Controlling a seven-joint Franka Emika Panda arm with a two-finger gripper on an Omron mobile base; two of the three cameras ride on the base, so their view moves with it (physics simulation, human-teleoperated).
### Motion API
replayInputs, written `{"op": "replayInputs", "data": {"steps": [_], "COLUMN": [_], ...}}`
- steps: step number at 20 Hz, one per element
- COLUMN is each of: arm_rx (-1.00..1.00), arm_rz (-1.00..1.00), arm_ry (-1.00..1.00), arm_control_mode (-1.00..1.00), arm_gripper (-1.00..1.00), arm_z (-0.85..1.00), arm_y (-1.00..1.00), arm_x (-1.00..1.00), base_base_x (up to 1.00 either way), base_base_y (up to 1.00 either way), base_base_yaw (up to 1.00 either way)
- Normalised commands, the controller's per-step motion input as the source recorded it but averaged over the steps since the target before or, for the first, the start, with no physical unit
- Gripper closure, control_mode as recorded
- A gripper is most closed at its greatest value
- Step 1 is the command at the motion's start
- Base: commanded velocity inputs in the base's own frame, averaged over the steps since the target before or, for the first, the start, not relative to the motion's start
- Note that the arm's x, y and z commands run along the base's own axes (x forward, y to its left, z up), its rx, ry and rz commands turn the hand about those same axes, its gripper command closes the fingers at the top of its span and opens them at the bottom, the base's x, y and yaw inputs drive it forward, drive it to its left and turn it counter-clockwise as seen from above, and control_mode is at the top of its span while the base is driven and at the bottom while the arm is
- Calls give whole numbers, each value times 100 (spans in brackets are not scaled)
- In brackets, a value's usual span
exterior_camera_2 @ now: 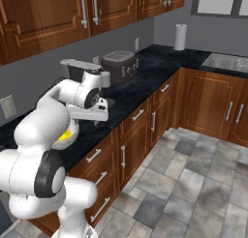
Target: Place the cup inside the bowl on the dining table and move the bowl to any counter.
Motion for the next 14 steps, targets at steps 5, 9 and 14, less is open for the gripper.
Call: {"op": "replayInputs", "data": {"steps": [5,9,14], "arm_rx": [0,0,0], "arm_rz": [0,0,0], "arm_ry": [-9,-7,-12], "arm_control_mode": [-100,-100,-100], "arm_gripper": [-100,-100,-100], "arm_z": [35,32,38], "arm_y": [-17,-12,-7], "arm_x": [-62,-74,-91], "base_base_x": [0,0,0], "base_base_y": [0,0,0], "base_base_yaw": [0,0,0]}}
